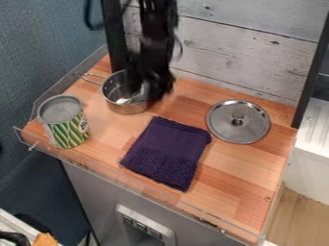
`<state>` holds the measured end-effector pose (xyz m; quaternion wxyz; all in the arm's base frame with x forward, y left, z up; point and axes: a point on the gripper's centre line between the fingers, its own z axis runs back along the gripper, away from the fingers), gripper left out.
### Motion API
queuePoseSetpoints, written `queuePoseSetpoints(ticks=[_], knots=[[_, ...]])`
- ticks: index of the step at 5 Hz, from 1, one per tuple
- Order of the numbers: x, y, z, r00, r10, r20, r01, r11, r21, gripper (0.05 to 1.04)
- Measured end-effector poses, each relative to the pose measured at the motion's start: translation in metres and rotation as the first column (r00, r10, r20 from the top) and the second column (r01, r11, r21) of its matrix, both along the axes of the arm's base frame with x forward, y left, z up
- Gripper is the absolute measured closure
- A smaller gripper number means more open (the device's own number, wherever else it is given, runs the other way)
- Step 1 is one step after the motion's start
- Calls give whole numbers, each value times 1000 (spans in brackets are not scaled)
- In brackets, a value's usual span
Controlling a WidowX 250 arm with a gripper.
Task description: Moved the silver pot to the left side of the table
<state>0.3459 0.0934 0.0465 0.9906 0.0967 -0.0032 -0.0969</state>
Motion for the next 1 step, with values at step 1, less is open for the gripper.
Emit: queuePoseSetpoints(ticks=[1], knots=[[-4, -8, 12, 999, 31, 13, -31, 998, -53, 66]])
